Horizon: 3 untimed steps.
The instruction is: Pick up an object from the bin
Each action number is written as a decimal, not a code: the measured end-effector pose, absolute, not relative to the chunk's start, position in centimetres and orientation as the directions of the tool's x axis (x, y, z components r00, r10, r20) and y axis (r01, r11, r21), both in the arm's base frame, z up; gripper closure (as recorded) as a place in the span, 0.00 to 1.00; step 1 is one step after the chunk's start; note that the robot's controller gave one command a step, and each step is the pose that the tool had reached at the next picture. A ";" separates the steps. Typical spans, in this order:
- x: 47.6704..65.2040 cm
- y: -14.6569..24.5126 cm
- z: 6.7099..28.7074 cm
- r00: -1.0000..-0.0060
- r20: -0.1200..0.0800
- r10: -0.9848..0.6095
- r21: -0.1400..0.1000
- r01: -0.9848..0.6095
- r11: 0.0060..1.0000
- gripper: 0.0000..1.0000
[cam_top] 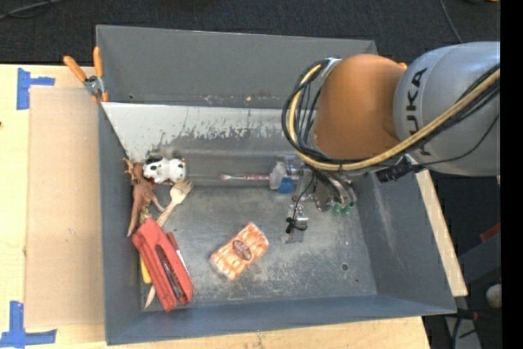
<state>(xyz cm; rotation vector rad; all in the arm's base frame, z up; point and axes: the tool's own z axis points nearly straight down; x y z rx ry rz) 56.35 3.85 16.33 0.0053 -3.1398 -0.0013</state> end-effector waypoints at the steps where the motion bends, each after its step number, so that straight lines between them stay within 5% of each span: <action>1: 52.7 10.6 9.8 -1.000 0.001 -0.010 0.001 -0.010 1.000 0.00; 2: 52.1 10.7 8.0 -1.000 -0.003 0.010 0.001 0.010 1.000 0.00; 3: 49.8 4.5 7.0 -1.000 0.011 0.025 0.001 0.025 1.000 0.00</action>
Offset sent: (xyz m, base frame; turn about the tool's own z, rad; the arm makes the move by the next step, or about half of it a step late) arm -0.0415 0.0529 -0.0869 0.0289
